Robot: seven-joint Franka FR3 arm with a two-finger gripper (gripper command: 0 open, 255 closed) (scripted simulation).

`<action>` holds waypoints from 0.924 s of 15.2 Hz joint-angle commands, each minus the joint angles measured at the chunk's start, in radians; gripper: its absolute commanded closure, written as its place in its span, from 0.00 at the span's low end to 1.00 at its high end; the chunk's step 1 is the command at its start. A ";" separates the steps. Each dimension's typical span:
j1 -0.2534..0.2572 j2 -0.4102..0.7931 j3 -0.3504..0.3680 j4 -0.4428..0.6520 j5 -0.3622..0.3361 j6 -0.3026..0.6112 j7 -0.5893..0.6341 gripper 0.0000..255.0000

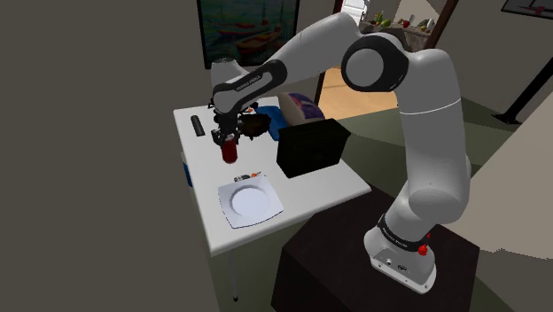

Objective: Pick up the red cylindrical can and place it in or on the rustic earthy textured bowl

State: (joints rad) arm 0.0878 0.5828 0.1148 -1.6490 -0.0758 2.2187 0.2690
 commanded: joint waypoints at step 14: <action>-0.003 -0.094 0.008 0.060 0.014 -0.153 -0.007 1.00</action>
State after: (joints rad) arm 0.0854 0.4970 0.1227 -1.5885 -0.0633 2.0734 0.2631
